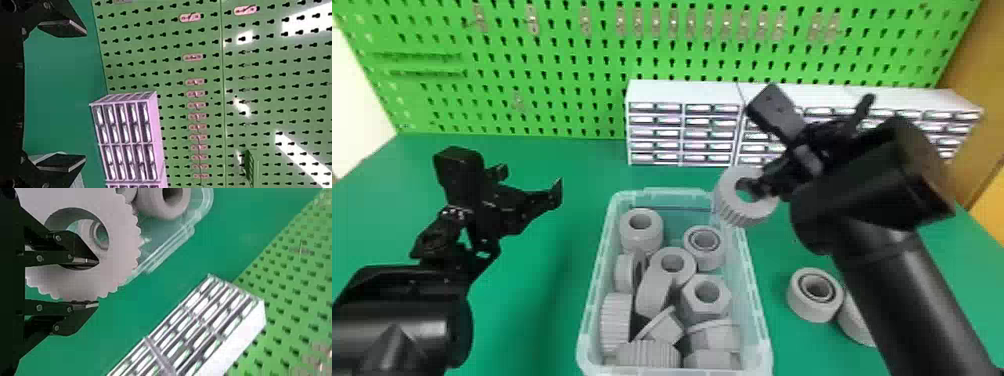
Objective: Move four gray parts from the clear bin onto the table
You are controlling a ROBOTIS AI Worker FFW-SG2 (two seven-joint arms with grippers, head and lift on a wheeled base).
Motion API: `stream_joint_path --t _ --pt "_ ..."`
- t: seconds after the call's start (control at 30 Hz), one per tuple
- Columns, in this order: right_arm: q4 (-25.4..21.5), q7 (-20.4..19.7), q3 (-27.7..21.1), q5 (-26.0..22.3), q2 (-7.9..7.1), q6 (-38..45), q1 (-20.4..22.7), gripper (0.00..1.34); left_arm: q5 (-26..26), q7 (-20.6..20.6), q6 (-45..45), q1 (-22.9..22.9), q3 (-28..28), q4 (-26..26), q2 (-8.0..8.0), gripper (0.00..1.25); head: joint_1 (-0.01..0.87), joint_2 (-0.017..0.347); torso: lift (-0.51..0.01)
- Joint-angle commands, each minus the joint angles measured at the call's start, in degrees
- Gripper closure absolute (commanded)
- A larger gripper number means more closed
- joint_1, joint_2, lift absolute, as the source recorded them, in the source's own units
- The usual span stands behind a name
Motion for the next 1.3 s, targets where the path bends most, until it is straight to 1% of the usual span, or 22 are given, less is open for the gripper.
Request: stream_joint_path --t 0.0,0.3,0.4,0.53,0.67,0.8,0.97,1.1,1.27 --pt "-1.2 0.0 -3.8 0.9 -0.63 0.6 1.2 0.95 0.2 0.0 0.1 0.2 0.4 -0.2 -0.01 0.15 0.678 0.034 -0.05" --pt "-1.9 0.0 -11.0 2.3 -1.07 1.0 3.8 0.95 0.3 -0.1 0.1 0.0 0.4 -0.4 -0.01 0.16 0.678 0.034 -0.05" --pt "-1.7 -0.4 -14.0 1.0 -1.34 1.1 4.8 0.95 0.2 0.0 0.1 -0.1 -0.2 -0.4 -0.01 0.16 0.678 0.034 -0.05" --pt "-1.5 -2.5 -17.0 -0.8 -1.43 1.1 5.8 0.95 0.2 0.0 0.2 0.0 0.0 -0.4 -0.01 0.16 0.678 0.034 -0.05" --pt "0.2 -5.7 -20.3 -5.8 -1.51 0.0 6.5 0.95 0.2 -0.1 0.2 0.1 0.0 -0.4 -0.01 0.16 0.678 0.034 -0.05" --pt "3.1 -8.9 -23.4 -12.0 -1.43 -2.4 6.9 0.95 0.2 0.0 0.2 0.0 -0.2 -0.3 -0.01 0.16 0.678 0.034 -0.05" --pt "6.0 -12.5 -25.2 -16.7 -1.34 -4.6 7.0 0.95 0.2 -0.1 0.2 0.0 -0.3 -0.3 -0.01 0.16 0.678 0.034 -0.05" --pt "8.2 -14.9 -25.9 -19.5 -1.25 -6.0 6.6 0.95 0.2 0.0 0.4 0.0 -0.5 -0.3 -0.01 0.16 0.678 0.034 -0.05" --pt "11.2 -16.7 -26.6 -20.8 -0.99 -7.3 6.4 0.95 0.2 0.0 0.6 0.0 -0.7 -0.3 -0.01 0.16 0.678 0.034 -0.05"
